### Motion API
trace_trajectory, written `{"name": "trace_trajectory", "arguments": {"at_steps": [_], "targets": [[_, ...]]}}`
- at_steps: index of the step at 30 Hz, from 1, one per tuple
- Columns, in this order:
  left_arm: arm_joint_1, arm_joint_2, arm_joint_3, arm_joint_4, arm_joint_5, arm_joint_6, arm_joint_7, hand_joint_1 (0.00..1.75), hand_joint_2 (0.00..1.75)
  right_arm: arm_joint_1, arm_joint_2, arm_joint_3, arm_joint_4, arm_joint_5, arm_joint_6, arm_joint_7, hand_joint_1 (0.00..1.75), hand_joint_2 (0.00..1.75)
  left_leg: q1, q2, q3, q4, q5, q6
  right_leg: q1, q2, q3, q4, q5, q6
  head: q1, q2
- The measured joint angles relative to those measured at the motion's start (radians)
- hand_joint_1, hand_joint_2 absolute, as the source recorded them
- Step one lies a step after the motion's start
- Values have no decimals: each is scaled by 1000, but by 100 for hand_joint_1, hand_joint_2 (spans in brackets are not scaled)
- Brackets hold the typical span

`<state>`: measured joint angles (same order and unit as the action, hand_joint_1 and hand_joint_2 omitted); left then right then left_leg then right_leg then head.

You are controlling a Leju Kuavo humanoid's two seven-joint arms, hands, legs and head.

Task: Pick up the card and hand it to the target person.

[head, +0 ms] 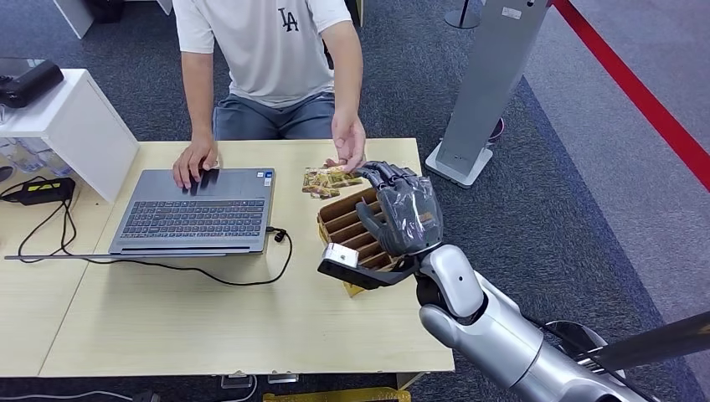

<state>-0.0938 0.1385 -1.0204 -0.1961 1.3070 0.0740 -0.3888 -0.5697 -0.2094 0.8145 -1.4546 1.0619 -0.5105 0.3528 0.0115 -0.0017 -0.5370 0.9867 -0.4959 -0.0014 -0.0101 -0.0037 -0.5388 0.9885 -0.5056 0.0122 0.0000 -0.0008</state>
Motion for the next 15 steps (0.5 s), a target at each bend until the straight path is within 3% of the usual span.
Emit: {"name": "trace_trajectory", "arguments": {"at_steps": [7, 13, 15], "targets": [[0, 0, 0, 0, 10, 7, -1, 0, 0, 69, 2, -41, 32, -216, -115, -123, 0, 175, 0, 0, 0, 0, 0, 0, 0, 0, 0, 0, 0, 0, 0, 0], [0, -1, 0, 0, 23, 12, 7, 0, 0, 155, 4, -89, 53, -652, -104, -311, 0, 175, 0, 0, 0, 0, 0, 0, 0, 0, 0, 0, 0, 0, 1, 0], [0, -1, 0, 0, 25, 13, 10, 0, 0, 176, 3, -102, 57, -742, -87, -342, 0, 175, 0, 0, 0, 0, 0, 0, 0, 0, 0, 0, 0, 0, 1, 0]]}}
